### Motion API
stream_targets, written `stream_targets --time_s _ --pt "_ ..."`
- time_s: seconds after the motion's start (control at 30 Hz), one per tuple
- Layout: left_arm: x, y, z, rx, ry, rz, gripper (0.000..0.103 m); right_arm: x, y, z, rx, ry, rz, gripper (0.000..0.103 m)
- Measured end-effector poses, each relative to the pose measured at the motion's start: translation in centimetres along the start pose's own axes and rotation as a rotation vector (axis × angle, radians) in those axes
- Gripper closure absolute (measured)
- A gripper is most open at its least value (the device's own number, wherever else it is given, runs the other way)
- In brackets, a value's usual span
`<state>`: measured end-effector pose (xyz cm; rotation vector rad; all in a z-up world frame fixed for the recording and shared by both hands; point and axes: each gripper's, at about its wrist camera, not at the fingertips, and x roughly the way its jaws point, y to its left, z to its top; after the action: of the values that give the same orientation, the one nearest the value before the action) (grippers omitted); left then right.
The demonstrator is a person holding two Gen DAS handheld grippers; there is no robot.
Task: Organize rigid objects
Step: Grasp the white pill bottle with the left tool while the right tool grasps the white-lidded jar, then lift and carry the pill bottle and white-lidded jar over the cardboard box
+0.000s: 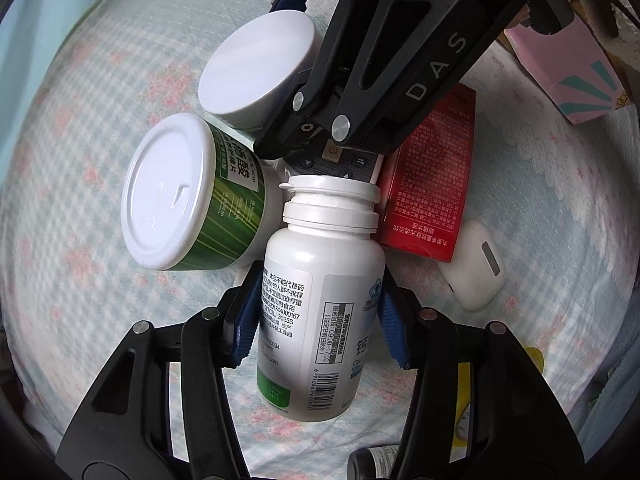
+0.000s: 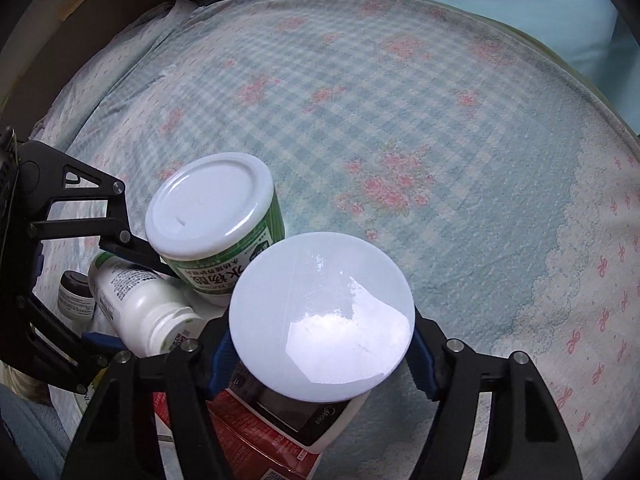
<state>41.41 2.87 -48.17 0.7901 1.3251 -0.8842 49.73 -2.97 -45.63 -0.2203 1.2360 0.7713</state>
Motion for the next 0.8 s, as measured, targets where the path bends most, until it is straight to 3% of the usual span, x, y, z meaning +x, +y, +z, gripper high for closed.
stream_targets --time_s 0.43,0.8 --pt "-2.3 0.8 -2.0 -0.052 -0.013 0.027 0.056 -1.8 0.4 -0.2 0.09 -0.037 -0.058 0.037" --pt "-9.0 1.4 -5.8 -0.148 -0.091 0.027 0.056 -7.8 3.8 0.2 0.159 -0.115 -0.108 0.037"
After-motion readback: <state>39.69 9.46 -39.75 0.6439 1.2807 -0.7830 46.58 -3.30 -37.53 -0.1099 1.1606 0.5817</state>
